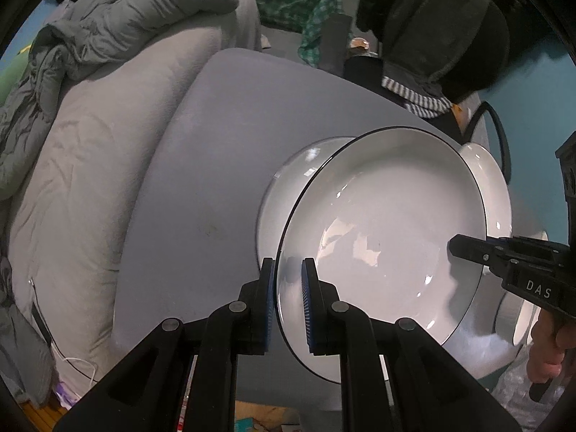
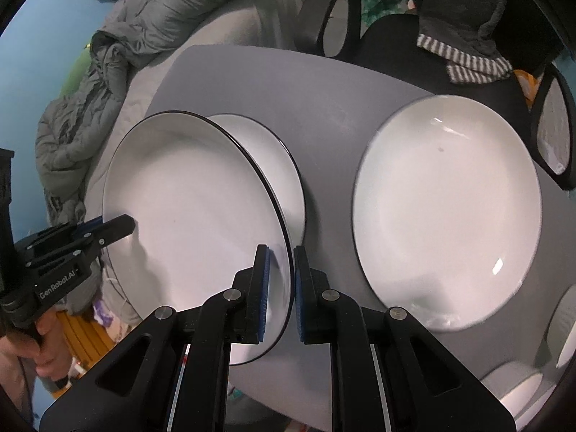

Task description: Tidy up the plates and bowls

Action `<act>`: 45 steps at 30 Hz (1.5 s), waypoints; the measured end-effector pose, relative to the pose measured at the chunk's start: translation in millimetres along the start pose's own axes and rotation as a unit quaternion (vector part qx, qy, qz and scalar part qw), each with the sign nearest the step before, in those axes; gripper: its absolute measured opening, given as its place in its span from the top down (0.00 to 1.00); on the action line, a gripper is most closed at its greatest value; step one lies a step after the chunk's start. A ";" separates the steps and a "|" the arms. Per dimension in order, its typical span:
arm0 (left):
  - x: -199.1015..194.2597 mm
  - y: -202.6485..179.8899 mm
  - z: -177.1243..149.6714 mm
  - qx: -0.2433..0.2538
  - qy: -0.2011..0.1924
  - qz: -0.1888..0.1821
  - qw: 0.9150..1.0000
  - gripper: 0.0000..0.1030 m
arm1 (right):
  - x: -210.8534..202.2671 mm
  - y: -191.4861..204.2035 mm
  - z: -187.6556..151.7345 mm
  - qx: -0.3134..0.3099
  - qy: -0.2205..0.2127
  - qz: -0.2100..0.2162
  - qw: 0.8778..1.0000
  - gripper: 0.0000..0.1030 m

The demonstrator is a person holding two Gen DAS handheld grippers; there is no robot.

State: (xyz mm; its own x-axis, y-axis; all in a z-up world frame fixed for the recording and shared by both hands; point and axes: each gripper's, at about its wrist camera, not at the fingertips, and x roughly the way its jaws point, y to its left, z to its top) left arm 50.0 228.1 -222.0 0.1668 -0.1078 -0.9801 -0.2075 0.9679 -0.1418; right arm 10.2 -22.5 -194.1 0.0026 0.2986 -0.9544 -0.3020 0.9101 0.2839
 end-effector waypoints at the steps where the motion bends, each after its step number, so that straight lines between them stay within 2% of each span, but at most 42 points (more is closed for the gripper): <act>1: 1.3 2.6 1.2 -0.003 0.001 0.002 1.000 0.87 | 4.9 1.5 5.3 0.000 0.004 -0.001 1.000 0.88; 11: 17.6 14.7 13.1 -0.014 0.014 0.015 1.000 0.86 | 26.7 8.9 24.6 -0.007 0.020 -0.013 1.000 0.87; 27: 30.3 15.3 15.0 -0.004 0.032 0.018 0.999 0.86 | 38.7 6.4 25.9 0.012 0.042 -0.035 0.998 0.85; 31: 29.8 15.2 14.8 -0.003 0.033 0.017 0.999 0.86 | 38.7 7.7 28.0 0.024 0.046 -0.033 0.998 0.79; 35: 25.9 12.3 14.4 -0.001 0.031 0.012 0.999 0.75 | 39.9 11.5 29.5 0.031 0.050 -0.030 0.998 0.69; 37: 23.6 7.9 12.7 0.007 0.025 0.021 0.999 0.72 | 40.4 13.4 29.1 0.037 0.053 -0.034 0.997 0.65; 41: 21.6 1.4 8.4 0.023 0.021 0.031 0.999 0.67 | 39.3 17.7 27.9 0.045 0.053 -0.047 0.996 0.62; 45: 20.1 1.3 6.4 0.020 0.021 0.032 0.999 0.66 | 37.5 20.1 26.2 0.039 0.052 -0.060 0.996 0.61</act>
State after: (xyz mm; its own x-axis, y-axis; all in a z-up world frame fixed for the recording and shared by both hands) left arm 59.2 228.6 -240.9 0.1133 -0.0542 -0.9921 -0.1771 0.9814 -0.0739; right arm 29.3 14.5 -221.8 -0.0661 0.1584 -0.9852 -0.2301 0.9583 0.1696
